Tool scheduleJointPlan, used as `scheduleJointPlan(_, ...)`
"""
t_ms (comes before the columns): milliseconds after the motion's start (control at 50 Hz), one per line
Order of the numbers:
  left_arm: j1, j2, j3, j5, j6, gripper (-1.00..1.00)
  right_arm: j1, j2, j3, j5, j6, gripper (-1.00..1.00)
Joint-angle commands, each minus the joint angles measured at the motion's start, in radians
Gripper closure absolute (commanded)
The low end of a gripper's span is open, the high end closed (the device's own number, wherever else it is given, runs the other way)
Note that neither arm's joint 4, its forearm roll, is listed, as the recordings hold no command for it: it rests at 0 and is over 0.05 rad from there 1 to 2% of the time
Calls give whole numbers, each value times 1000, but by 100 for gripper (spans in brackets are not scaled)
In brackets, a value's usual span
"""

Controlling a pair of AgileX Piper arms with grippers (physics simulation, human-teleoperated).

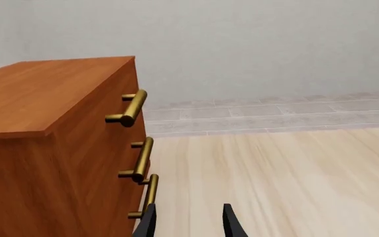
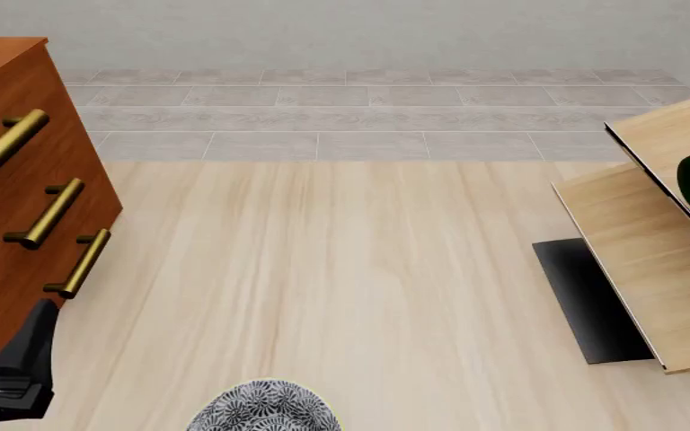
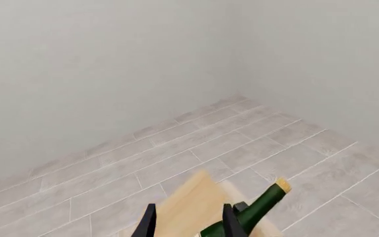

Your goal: Put the wine bottle on the wine rack.

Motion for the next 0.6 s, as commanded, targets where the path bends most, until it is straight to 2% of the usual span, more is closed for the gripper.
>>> scheduleJointPlan(20, 0, 13, 0, -19, 5, -100, 58, -78, 65, 9, -32, -100)
scheduleJointPlan(160, 2, 26, 0, -35, 4, -100, 89, -131, 101, 26, -54, -100)
scheduleJointPlan(260, -1, 45, -1, -57, 3, -100, 111, -168, 114, 43, -118, -100)
scheduleJointPlan(440, 1, 66, 0, -84, 6, -100, 144, -223, 154, 57, -134, -100)
scheduleJointPlan(600, -1, 71, 0, -94, 7, -100, 197, -279, 175, 94, -174, -100)
